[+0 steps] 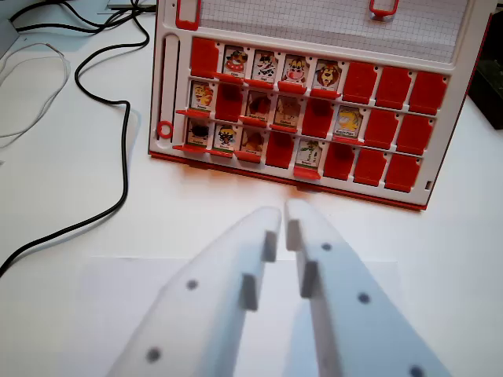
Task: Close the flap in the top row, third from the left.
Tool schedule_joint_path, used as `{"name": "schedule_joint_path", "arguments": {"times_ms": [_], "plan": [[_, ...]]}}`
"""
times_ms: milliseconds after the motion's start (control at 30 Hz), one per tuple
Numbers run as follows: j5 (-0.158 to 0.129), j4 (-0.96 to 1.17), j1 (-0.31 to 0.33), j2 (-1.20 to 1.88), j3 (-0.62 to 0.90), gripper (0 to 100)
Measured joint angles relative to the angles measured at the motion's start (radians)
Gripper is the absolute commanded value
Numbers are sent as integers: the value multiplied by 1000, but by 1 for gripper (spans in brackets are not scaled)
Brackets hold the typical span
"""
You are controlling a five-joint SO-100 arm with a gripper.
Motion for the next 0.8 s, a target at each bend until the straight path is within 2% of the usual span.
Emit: {"name": "schedule_joint_path", "arguments": {"times_ms": [633,800], "plan": [[-3,23,0,0,-25,0],[25,31,0,0,-25,0]]}}
